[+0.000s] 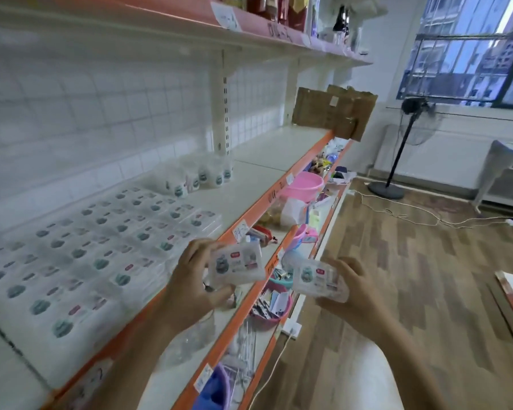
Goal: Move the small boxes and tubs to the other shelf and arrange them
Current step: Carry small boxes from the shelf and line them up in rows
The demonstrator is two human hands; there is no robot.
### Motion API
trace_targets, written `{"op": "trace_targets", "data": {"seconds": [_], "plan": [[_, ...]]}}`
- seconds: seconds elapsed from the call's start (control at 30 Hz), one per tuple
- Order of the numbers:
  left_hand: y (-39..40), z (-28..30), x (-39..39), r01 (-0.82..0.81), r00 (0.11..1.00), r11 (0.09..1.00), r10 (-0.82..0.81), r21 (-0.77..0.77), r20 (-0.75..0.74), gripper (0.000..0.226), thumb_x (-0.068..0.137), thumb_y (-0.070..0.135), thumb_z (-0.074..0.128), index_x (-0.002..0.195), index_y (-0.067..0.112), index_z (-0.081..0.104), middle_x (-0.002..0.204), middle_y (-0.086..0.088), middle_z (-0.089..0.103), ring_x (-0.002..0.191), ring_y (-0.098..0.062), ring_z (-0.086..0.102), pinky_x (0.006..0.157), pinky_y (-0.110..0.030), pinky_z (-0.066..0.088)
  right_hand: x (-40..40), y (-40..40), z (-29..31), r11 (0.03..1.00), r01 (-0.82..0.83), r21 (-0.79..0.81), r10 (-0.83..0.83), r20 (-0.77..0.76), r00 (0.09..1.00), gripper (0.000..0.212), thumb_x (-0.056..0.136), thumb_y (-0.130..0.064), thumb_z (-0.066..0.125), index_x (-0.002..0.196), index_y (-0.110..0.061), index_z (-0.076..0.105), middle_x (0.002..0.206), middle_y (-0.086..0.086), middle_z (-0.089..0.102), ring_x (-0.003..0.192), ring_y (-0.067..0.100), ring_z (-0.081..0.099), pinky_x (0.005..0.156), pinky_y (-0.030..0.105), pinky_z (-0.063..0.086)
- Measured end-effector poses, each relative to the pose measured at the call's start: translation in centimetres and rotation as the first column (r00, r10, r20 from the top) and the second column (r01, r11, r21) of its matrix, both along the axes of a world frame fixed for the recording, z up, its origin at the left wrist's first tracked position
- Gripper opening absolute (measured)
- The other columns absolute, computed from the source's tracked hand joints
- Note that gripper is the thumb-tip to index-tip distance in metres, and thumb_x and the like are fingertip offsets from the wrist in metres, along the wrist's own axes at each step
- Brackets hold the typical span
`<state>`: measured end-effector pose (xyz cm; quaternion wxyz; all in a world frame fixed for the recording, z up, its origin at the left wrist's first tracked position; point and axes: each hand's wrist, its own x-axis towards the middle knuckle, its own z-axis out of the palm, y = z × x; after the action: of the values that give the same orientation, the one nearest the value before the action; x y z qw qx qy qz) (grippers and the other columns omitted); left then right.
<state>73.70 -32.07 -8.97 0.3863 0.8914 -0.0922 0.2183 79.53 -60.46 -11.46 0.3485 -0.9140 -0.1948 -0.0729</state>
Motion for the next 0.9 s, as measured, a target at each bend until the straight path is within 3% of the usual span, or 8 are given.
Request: {"op": "trace_targets", "data": {"seconds": [0.13, 0.23, 0.37, 0.43, 0.57, 0.77, 0.83, 0.9], "plan": [[2.7, 3.7, 2.2, -0.113, 0.992, 0.993, 0.112, 0.014, 0.062, 0.062, 0.056, 0.051, 0.062, 0.114, 0.042, 0.043, 0.114, 0.032, 0.035, 0.108, 0.017, 0.037, 0.084, 0.001, 0.034, 6.2, 4.5, 3.3, 0.987, -0.162, -0.007, 0.162, 0.074, 0.984, 0.073, 0.069, -0.018, 0.08, 0.133, -0.024, 0.044, 0.12, -0.005, 0.035, 0.111, 0.011, 0.037, 0.085, 0.004, 0.037], [5.7, 5.5, 3.1, -0.238, 0.968, 0.969, 0.232, 0.061, 0.091, 0.064, 0.057, 0.056, 0.058, 0.117, 0.037, 0.044, 0.116, 0.029, 0.035, 0.106, 0.01, 0.041, 0.089, -0.007, 0.036, 10.3, 9.3, 5.5, 0.955, -0.295, -0.022, 0.295, 0.141, 0.945, 0.072, 0.069, -0.022, 0.08, 0.133, -0.023, 0.045, 0.121, -0.006, 0.035, 0.11, 0.01, 0.035, 0.096, 0.024, 0.036], [10.3, 7.0, 3.0, -0.449, 0.893, 0.887, 0.44, 0.107, 0.095, 0.068, 0.059, 0.052, 0.066, 0.12, 0.03, 0.045, 0.114, 0.027, 0.034, 0.103, 0.011, 0.039, 0.089, -0.001, 0.03, 15.2, 17.1, 8.0, 0.844, -0.536, -0.029, 0.53, 0.203, 0.823, 0.07, 0.069, -0.022, 0.08, 0.131, -0.021, 0.048, 0.116, -0.007, 0.035, 0.11, 0.014, 0.038, 0.093, 0.023, 0.033], [12.5, 7.3, 2.1, -0.569, 0.823, 0.817, 0.565, 0.094, 0.067, 0.064, 0.063, 0.042, 0.072, 0.12, 0.028, 0.045, 0.113, 0.028, 0.033, 0.104, 0.008, 0.039, 0.089, -0.001, 0.029, 16.8, 21.1, 8.9, 0.751, -0.659, -0.044, 0.651, 0.223, 0.726, 0.07, 0.07, -0.023, 0.079, 0.132, -0.018, 0.047, 0.115, -0.008, 0.033, 0.114, 0.016, 0.039, 0.095, 0.024, 0.033], [16.2, 7.4, -0.5, -0.777, 0.627, 0.621, 0.778, 0.101, 0.036, 0.061, 0.071, 0.018, 0.079, 0.124, 0.022, 0.048, 0.111, 0.018, 0.04, 0.109, -0.003, 0.042, 0.093, -0.017, 0.032, 18.4, 28.1, 9.7, 0.585, -0.804, -0.112, 0.8, 0.248, 0.547, 0.07, 0.074, -0.028, 0.075, 0.135, -0.016, 0.042, 0.124, -0.001, 0.035, 0.12, 0.018, 0.034, 0.095, 0.018, 0.024], [20.7, 6.8, -3.9, -0.913, 0.37, 0.372, 0.928, 0.166, -0.043, 0.064, 0.073, 0.016, 0.077, 0.13, 0.009, 0.048, 0.116, 0.0, 0.045, 0.109, -0.014, 0.045, 0.094, -0.02, 0.031, 17.6, 37.8, 9.6, 0.402, -0.899, -0.177, 0.91, 0.184, 0.371, 0.073, 0.076, -0.039, 0.071, 0.138, -0.017, 0.038, 0.132, 0.005, 0.036, 0.123, 0.024, 0.031, 0.097, 0.025, 0.026], [22.2, 5.8, -4.7, -0.924, 0.318, 0.332, 0.943, 0.189, -0.101, 0.065, 0.074, 0.019, 0.076, 0.131, 0.009, 0.047, 0.122, -0.007, 0.049, 0.116, -0.021, 0.044, 0.098, -0.023, 0.031, 16.7, 40.7, 9.1, 0.361, -0.915, -0.179, 0.931, 0.123, 0.343, 0.071, 0.079, -0.034, 0.07, 0.14, -0.017, 0.036, 0.134, 0.005, 0.034, 0.125, 0.024, 0.028, 0.101, 0.029, 0.027], [23.4, 4.6, -4.9, -0.925, 0.29, 0.32, 0.943, 0.203, -0.167, 0.065, 0.076, 0.022, 0.075, 0.133, 0.01, 0.046, 0.13, -0.01, 0.048, 0.124, -0.026, 0.038, 0.106, -0.035, 0.032, 15.8, 43.1, 8.5, 0.334, -0.924, -0.186, 0.942, 0.062, 0.329, 0.07, 0.081, -0.033, 0.068, 0.14, -0.018, 0.034, 0.135, 0.006, 0.034, 0.126, 0.026, 0.027, 0.102, 0.031, 0.027]]}}
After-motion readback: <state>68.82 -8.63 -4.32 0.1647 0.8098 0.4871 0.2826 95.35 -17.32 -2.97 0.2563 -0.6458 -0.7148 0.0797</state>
